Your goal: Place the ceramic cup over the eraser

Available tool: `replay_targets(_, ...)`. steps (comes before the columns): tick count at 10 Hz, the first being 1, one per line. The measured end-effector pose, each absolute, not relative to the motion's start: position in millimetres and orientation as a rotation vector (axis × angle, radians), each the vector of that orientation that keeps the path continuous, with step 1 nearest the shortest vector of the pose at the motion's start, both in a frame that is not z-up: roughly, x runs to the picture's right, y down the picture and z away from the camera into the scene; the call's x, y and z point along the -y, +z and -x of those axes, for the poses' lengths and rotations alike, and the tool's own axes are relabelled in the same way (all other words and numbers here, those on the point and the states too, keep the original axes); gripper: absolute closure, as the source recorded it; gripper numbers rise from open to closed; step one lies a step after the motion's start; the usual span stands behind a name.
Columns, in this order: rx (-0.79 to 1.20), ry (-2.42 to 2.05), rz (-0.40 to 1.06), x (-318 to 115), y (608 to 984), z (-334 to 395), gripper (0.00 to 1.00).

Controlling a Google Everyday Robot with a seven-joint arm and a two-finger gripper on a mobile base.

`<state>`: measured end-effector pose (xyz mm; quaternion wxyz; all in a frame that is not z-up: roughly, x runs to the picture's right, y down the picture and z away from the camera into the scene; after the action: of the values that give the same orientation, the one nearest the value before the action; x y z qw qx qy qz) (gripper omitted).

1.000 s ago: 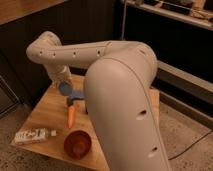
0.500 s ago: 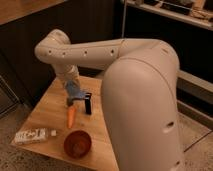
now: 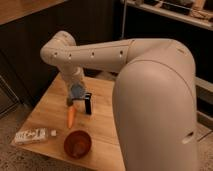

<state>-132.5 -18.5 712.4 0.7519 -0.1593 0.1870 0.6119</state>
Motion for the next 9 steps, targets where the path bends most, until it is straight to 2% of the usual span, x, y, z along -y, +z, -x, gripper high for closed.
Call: replay_targets(9, -0.442, 1.355, 0.375, 2.2, 728.5, 103.2, 1.00)
